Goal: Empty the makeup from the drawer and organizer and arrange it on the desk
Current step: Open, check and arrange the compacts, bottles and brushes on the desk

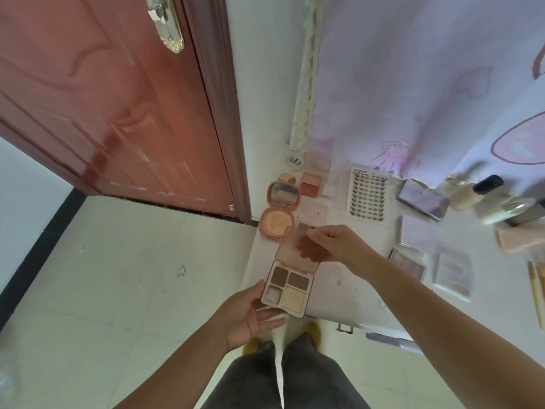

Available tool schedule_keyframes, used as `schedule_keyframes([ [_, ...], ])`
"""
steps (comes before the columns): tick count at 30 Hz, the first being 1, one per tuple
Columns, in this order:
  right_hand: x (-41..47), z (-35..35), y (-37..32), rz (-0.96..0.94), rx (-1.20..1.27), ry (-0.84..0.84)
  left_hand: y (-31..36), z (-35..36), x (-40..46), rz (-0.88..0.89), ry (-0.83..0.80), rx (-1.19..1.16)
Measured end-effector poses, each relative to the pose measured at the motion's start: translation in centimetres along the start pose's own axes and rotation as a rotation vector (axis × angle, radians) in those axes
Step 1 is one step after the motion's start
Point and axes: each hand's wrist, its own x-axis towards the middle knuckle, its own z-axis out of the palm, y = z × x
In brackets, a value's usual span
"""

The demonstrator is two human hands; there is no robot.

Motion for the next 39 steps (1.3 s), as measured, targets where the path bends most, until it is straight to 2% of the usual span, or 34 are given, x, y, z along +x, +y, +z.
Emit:
schedule_keyframes([
  [3,1.5,2.3,-0.1,-0.049,-0.062,0.028,0.2,-1.6,-0.3,0.037,0.152,0.013],
  [5,2.2,3.2,-0.2,-0.067,-0.102,0.039,0.5,-2.0,-0.6,0.046,0.196,-0.017],
  [12,3.3,3.9,-0.3,-0.062,-0.197,0.072,0.9,-1.4,-0.2,0.02,0.222,-0.098],
  [14,3.2,3.9,-0.8,-0.083,-0.321,0.111,0.9,-1.5,-0.2,0.019,0.214,-0.098],
  [16,2.5,3.0,-1.2,-0.123,-0.428,0.184,0.6,-1.4,-0.4,0.038,0.222,-0.058],
  [18,1.0,0.6,-1.1,-0.131,-0.408,0.245,-0.1,-1.0,-1.1,0.042,0.248,-0.028],
  [21,-2.4,-4.7,0.9,-0.1,-0.396,0.351,-1.8,0.9,-1.8,-0.08,0.205,-0.04],
  [24,-5.5,-9.8,4.6,0.042,-0.719,0.454,-3.5,4.8,-0.3,-0.208,0.034,0.039],
  [27,-7.0,-11.8,7.7,0.141,-0.977,0.372,-4.8,10.4,3.1,-0.181,-0.052,0.093],
  [29,-7.1,-11.7,9.2,0.138,-1.143,0.316,-5.3,14.0,5.4,-0.145,-0.017,0.047],
  [32,-6.5,-11.4,10.2,0.068,-1.264,0.33,-5.7,17.7,8.0,-0.076,0.062,0.015],
  [35,-6.2,-11.6,10.2,-0.039,-1.236,0.333,-5.9,19.1,8.8,-0.047,0.087,0.055],
  [37,-6.7,-11.8,9.5,-0.1,-1.044,0.318,-6.1,19.1,8.5,-0.074,0.03,0.054],
  [39,-7.5,-12.0,8.4,-0.154,-0.809,0.255,-6.2,18.8,7.9,-0.092,-0.116,0.005],
])
